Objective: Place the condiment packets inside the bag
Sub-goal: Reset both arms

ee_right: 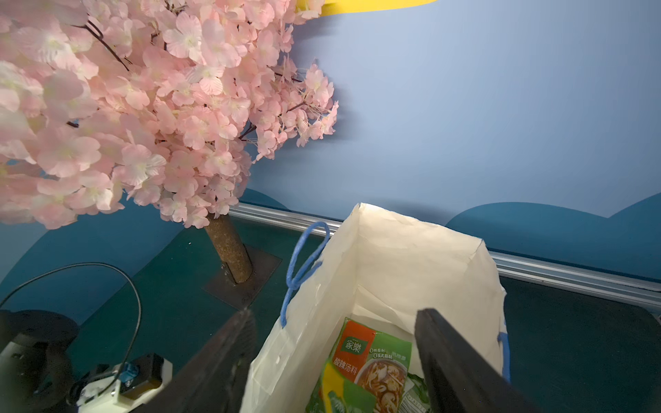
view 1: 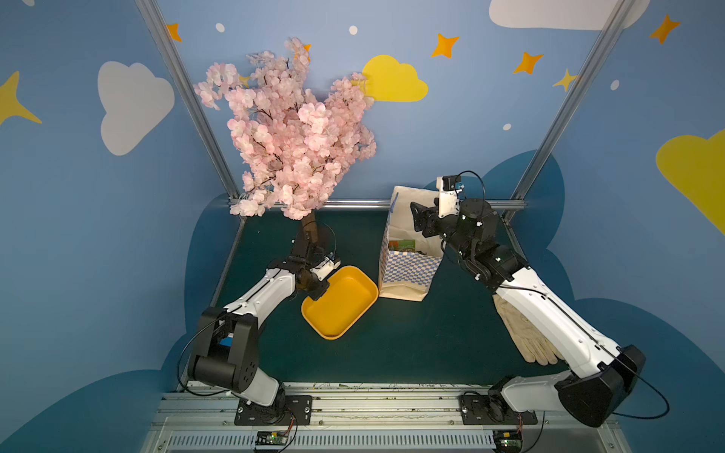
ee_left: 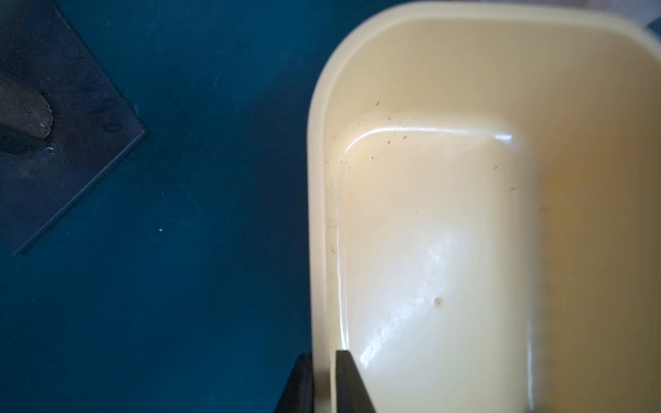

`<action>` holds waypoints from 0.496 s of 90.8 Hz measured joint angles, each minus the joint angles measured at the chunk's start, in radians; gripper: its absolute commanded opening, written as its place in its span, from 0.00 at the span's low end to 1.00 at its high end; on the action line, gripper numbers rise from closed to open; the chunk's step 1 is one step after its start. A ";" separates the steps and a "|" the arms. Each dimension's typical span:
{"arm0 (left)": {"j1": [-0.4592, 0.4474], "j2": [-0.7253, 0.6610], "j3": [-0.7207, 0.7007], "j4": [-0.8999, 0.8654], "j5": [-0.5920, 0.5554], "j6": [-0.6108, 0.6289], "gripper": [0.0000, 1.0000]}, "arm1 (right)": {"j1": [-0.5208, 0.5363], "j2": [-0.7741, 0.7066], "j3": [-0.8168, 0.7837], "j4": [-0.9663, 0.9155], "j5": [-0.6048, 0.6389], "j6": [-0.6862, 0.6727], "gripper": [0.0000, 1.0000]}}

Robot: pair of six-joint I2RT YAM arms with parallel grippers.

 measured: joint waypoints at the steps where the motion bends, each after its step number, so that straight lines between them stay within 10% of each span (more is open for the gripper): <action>1: 0.000 0.003 0.000 0.001 -0.003 0.008 0.38 | 0.001 -0.002 0.000 -0.003 0.002 -0.001 0.83; 31: 0.072 -0.018 -0.007 -0.021 0.020 -0.037 0.98 | 0.034 -0.172 -0.011 -0.119 0.053 -0.019 0.98; 45: 0.196 -0.099 -0.006 -0.038 0.146 -0.087 1.00 | 0.024 -0.325 -0.087 -0.160 0.146 -0.019 0.98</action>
